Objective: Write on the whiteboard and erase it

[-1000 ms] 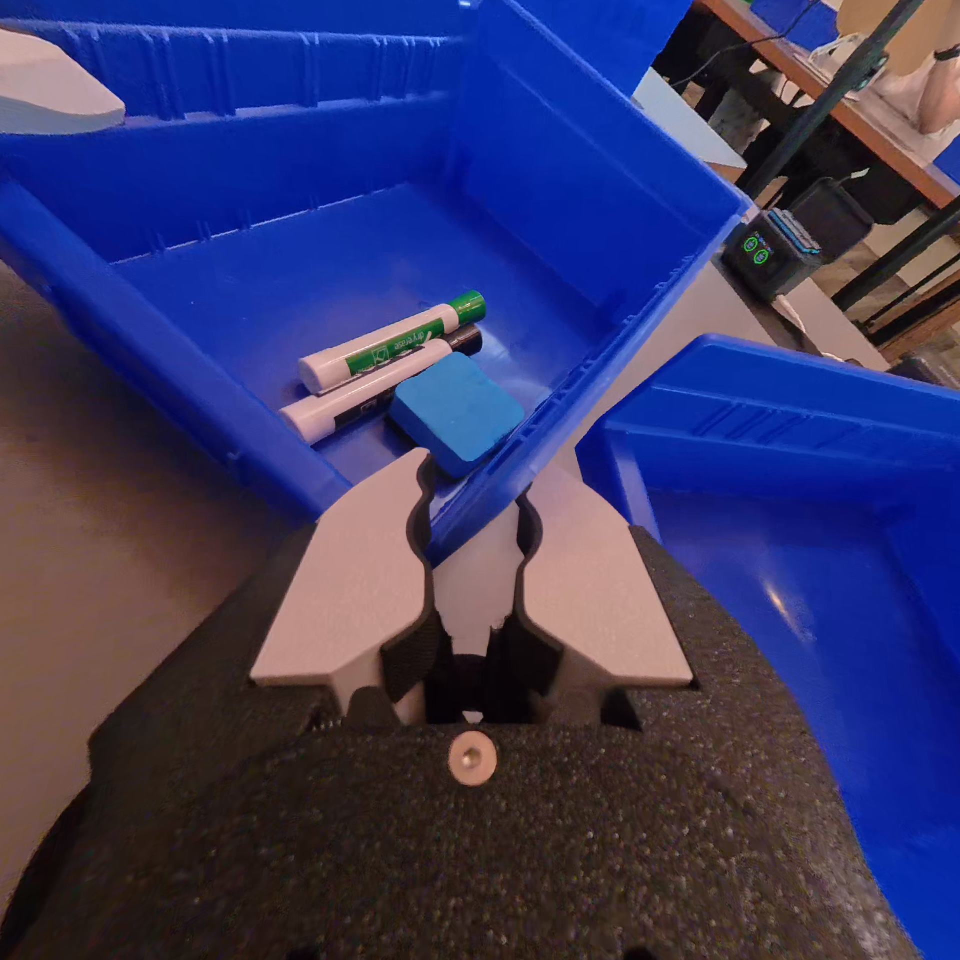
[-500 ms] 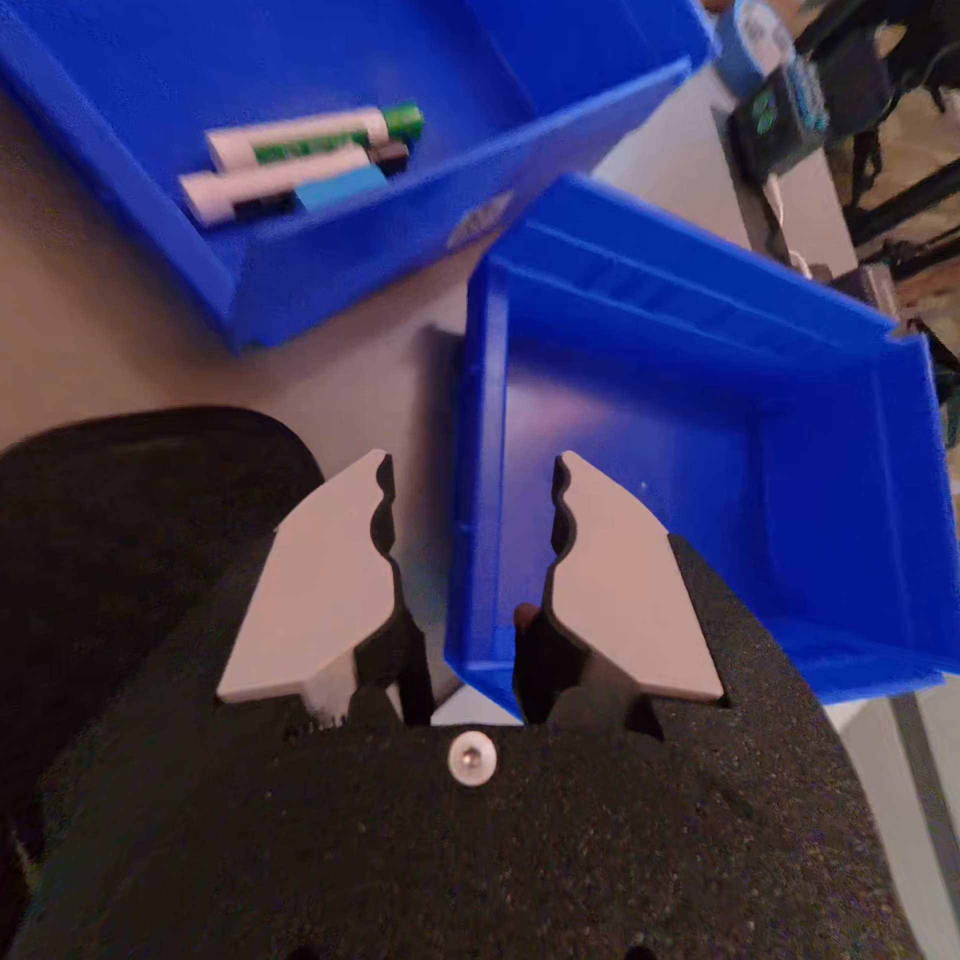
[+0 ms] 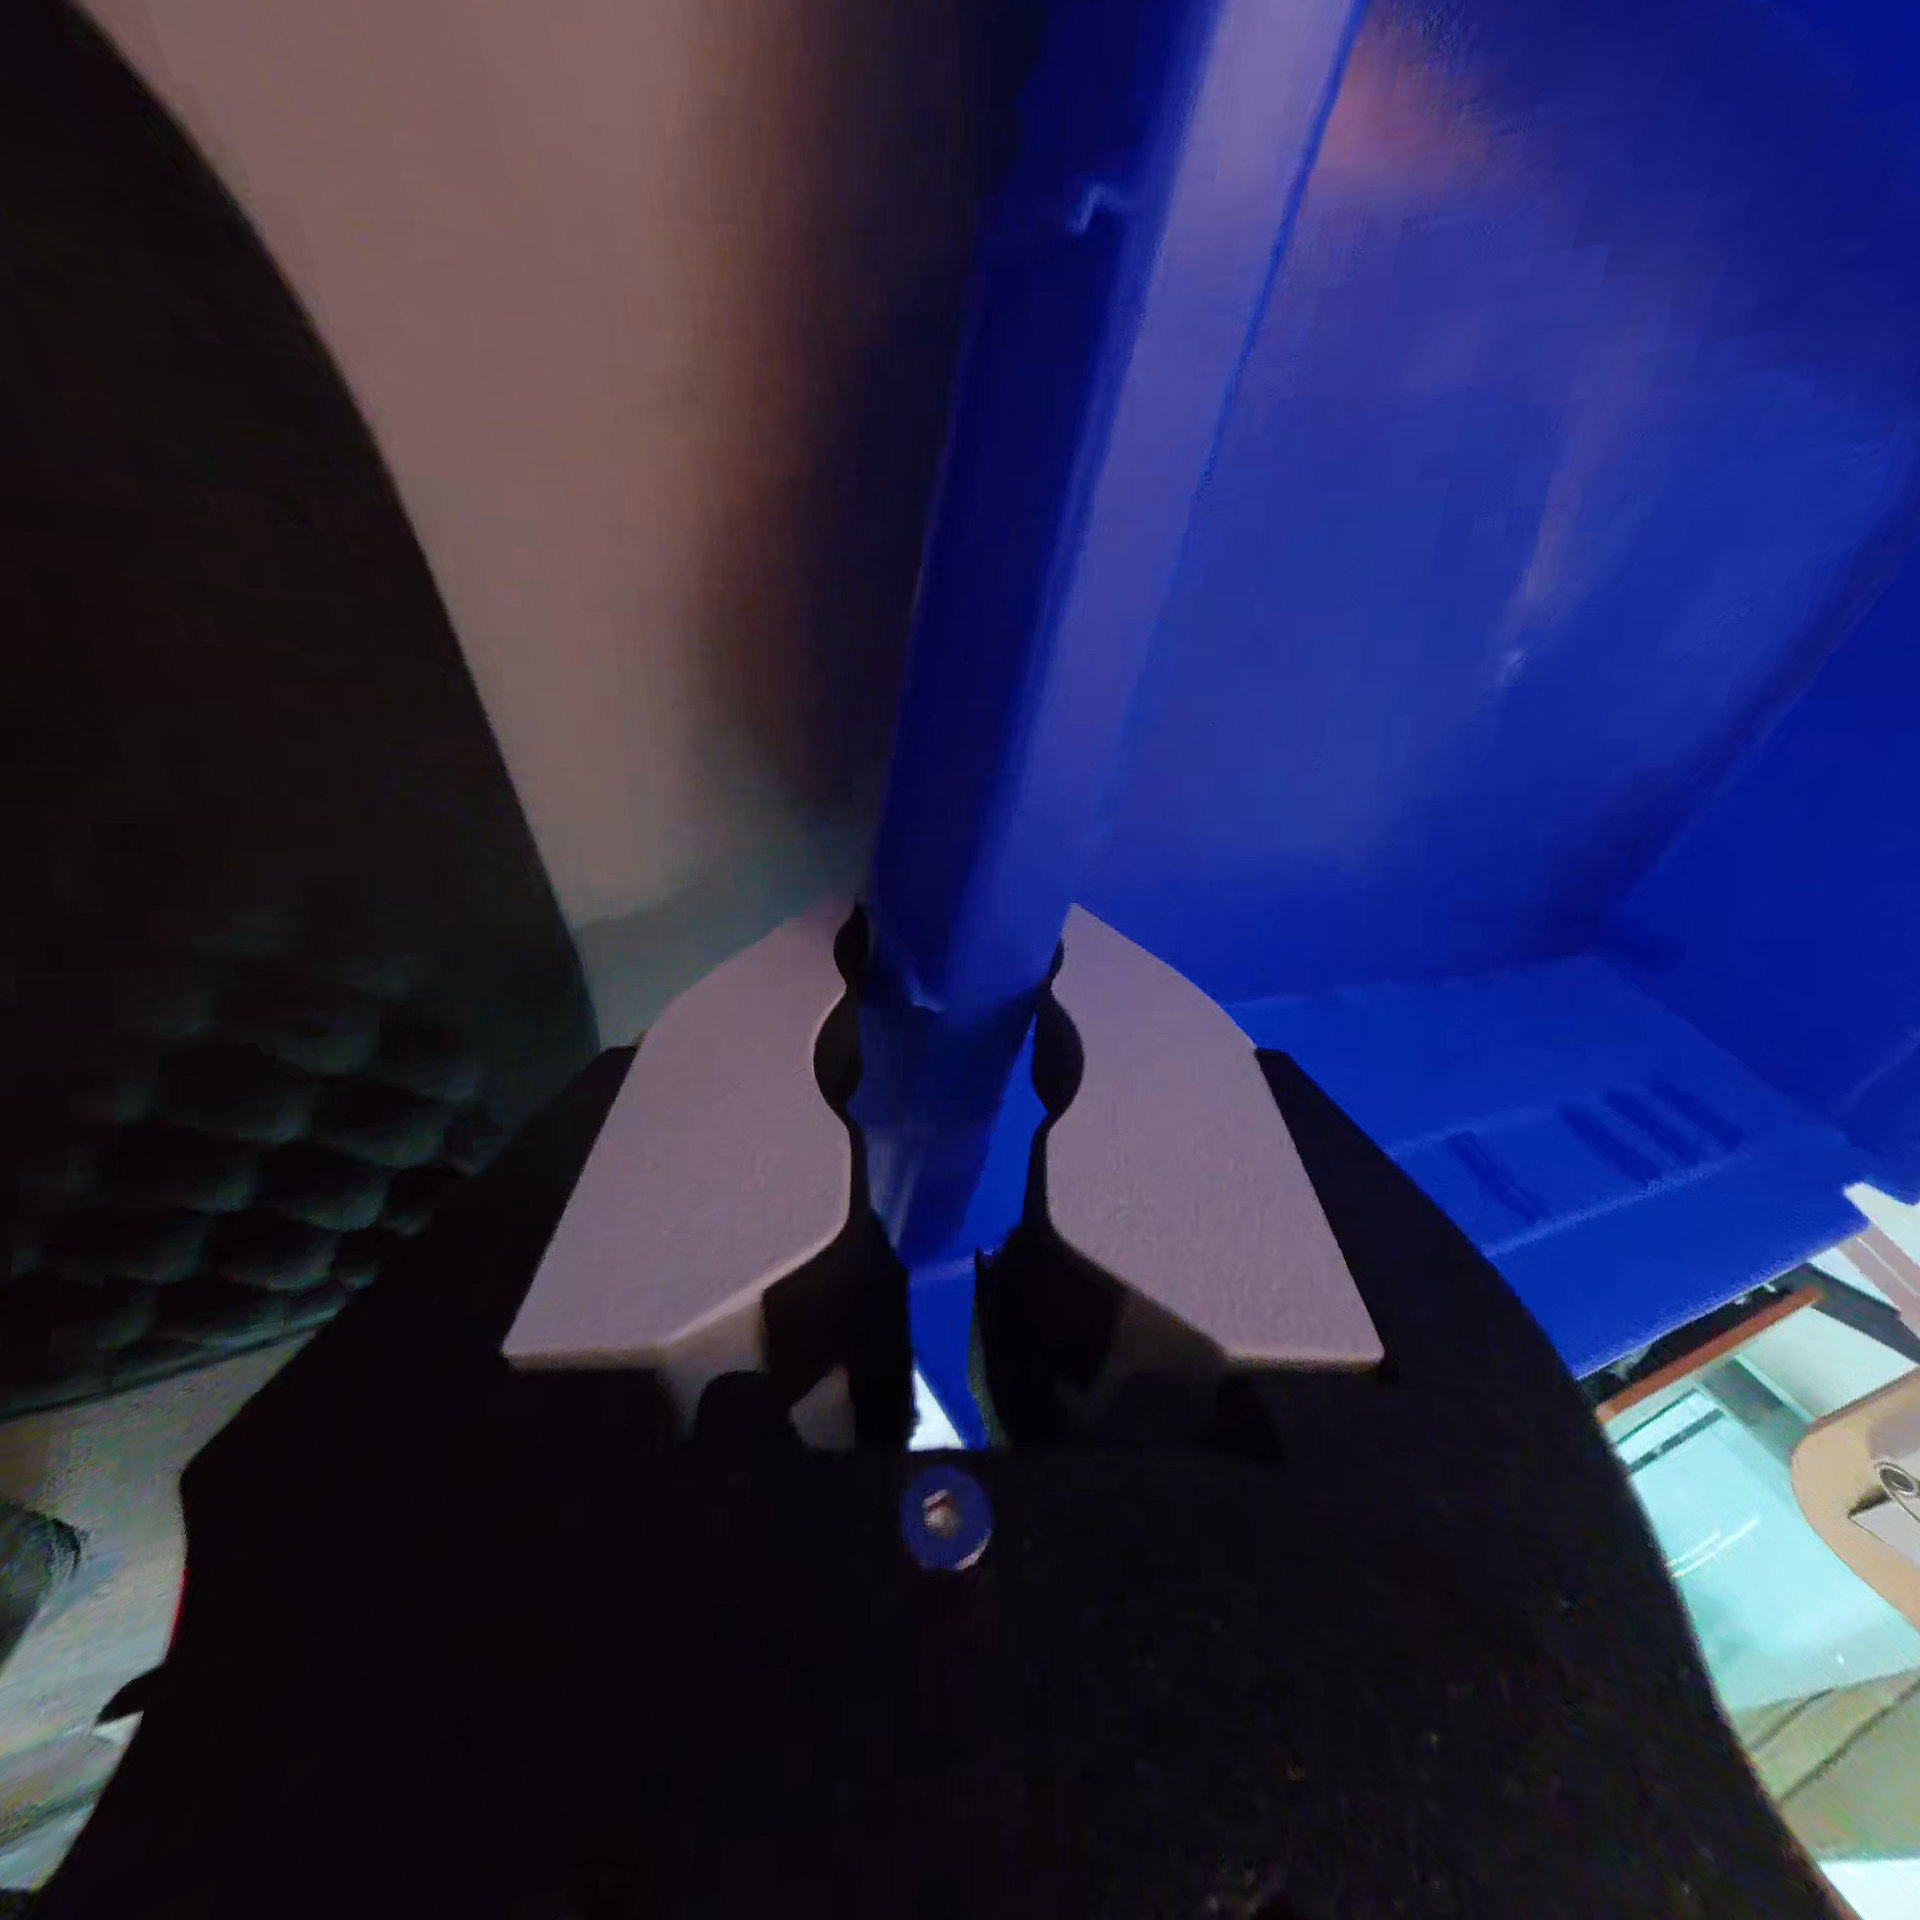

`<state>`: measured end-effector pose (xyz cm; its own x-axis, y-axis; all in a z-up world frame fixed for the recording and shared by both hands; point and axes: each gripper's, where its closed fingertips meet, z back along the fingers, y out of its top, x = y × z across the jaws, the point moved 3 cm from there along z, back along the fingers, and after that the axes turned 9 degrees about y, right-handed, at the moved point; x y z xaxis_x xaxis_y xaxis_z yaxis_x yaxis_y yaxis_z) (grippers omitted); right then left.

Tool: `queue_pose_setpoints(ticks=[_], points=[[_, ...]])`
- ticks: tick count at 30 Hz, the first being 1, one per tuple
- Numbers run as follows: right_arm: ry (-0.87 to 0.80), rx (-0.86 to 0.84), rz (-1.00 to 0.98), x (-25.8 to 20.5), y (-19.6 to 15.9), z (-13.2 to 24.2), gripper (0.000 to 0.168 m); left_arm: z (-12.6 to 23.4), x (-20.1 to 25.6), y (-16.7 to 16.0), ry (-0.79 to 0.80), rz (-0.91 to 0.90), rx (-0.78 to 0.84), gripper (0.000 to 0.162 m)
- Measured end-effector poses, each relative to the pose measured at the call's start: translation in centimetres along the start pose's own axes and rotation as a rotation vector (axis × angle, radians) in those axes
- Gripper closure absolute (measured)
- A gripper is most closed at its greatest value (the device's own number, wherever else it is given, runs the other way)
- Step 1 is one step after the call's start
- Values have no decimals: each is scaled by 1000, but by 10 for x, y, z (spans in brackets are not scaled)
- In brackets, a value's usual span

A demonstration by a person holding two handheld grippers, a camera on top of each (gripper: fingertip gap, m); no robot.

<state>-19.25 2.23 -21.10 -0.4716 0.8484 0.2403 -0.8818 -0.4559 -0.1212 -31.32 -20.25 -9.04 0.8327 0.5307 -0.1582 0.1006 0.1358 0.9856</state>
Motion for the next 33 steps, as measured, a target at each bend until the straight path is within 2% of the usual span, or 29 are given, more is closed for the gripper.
queue_pose_setpoints(ticks=[4,5,7,10,12,13,15,17,19,20,22,24,26,29,30,32,33], points=[[-103,55,115,-12,-37,5,136,-17,43,5,-103,22,-13,103],[-148,133,119,-15,-43,11,125,-23,55,9,-129,55,-8,103],[-219,389,52,-23,-49,35,117,-37,83,17,-196,130,-12,103],[-376,857,-239,-16,-73,81,115,-59,129,14,-267,147,-87,100],[-463,1133,-517,-2,-102,96,111,-77,141,2,-171,53,-133,101],[-452,1208,-632,2,-114,93,105,-86,139,-3,-99,9,-145,101],[-363,1180,-760,7,-124,70,94,-99,138,-12,-17,-19,-190,105],[-299,1094,-775,9,-124,48,90,-105,134,-16,58,-94,-232,122],[-268,1100,-783,12,-117,41,93,-109,131,-14,106,-154,-259,139],[-256,1114,-790,15,-112,40,98,-112,130,-15,121,-166,-288,141],[-235,1087,-784,20,-104,33,104,-120,130,-22,133,-214,-370,134],[-254,1015,-728,21,-103,26,135,-125,134,-27,133,-232,-402,120],[-310,971,-725,22,-112,26,142,-127,138,-32,136,-242,-428,112],[-308,945,-717,21,-123,27,146,-127,153,-52,64,-281,-554,82],[-293,954,-724,21,-125,28,146,-128,156,-58,53,-303,-581,80],[-294,958,-713,22,-126,29,147,-129,150,-60,109,-409,-556,119],[-325,932,-708,23,-128,29,148,-128,155,-56,61,-347,-530,131]])
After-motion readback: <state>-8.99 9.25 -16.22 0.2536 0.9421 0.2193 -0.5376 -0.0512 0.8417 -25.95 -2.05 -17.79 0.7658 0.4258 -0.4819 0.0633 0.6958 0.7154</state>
